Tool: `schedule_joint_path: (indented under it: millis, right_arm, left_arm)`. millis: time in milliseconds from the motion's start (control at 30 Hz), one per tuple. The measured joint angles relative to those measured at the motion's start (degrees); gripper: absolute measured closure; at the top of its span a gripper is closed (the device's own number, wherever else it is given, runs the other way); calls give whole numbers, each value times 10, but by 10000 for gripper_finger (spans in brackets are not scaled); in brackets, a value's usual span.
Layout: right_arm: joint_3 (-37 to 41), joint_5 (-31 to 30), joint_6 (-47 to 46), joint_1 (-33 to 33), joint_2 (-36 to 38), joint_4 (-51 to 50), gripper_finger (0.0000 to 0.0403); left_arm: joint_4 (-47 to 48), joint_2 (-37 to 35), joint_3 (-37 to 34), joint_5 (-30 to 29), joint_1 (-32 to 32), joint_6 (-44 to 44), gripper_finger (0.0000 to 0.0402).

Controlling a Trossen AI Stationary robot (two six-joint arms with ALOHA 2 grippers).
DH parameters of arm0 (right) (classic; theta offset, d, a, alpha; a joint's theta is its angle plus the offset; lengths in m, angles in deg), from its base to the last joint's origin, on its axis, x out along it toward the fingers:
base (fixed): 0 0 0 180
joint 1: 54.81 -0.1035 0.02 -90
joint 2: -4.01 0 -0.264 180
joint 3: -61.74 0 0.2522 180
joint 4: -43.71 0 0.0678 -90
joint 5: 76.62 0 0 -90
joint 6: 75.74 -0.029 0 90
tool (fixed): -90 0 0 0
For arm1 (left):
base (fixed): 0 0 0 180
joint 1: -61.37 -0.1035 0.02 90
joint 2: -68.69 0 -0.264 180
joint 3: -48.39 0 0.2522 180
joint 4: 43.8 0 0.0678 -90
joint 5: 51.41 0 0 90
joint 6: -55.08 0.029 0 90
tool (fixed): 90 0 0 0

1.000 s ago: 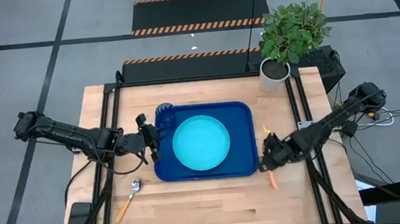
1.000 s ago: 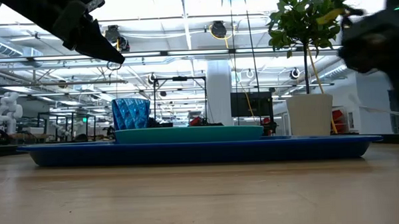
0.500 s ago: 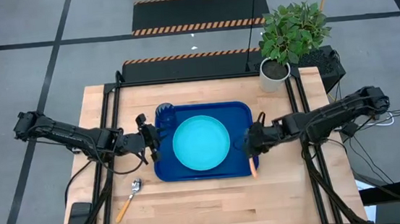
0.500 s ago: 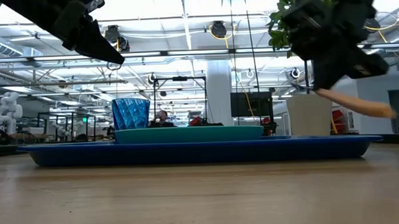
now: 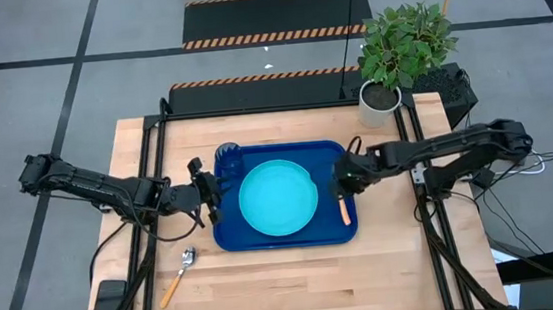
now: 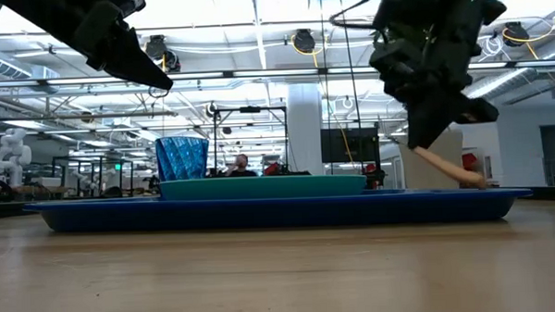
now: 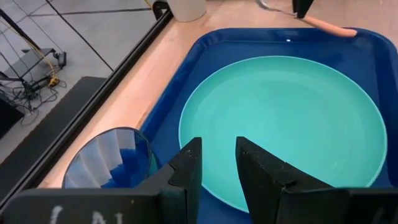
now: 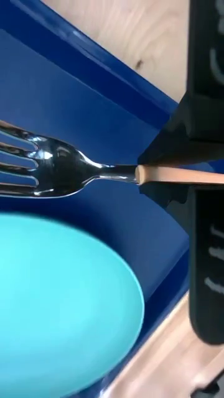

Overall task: Pick and place plate/cup/fork/spoon on tray
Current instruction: Put the orange fork beside the light blue plate

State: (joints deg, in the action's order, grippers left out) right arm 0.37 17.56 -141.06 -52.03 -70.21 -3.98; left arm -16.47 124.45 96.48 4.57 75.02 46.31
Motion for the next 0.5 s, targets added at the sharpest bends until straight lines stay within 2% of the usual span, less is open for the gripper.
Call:
schedule_joint_path:
  millis: [133,500]
  right_arm:
    - [2,20,7,10,-30,4,393]
    - [4,3,-38,24,-51,15,393]
  left_arm:
    - [1,0,0,8,0,0,300]
    - [-1,0,0,8,0,-19,300]
